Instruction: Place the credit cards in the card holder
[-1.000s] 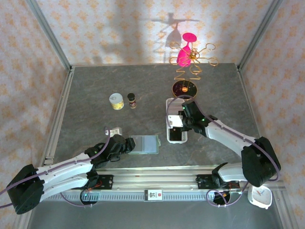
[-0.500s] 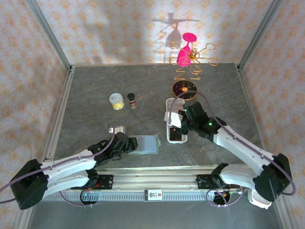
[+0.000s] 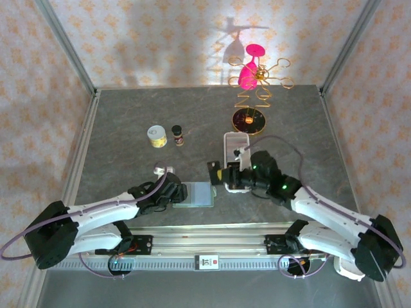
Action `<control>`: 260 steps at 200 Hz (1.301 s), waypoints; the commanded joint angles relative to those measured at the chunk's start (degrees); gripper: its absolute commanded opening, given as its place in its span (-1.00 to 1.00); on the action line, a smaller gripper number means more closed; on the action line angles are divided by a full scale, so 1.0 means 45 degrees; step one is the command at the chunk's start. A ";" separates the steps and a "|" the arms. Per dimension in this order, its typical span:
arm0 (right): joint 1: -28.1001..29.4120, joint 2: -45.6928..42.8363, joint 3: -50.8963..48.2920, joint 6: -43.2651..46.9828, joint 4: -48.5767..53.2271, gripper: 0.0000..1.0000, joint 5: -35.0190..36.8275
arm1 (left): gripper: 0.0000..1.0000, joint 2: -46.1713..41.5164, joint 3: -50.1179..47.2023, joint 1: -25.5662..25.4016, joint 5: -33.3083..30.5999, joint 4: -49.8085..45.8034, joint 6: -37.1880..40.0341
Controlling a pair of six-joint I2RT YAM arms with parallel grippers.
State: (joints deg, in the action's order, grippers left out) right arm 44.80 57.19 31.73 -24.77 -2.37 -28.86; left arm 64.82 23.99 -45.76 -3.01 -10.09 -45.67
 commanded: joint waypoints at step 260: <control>0.3141 0.7750 0.0346 -0.7229 -0.5423 -1.00 0.4694 | -0.28 0.1260 -0.0292 -0.0108 0.0293 -0.0026 0.0364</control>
State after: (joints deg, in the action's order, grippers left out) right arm 58.48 90.76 32.75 -56.88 -26.17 -8.78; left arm 70.00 24.38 -45.76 -1.91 -8.78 -43.62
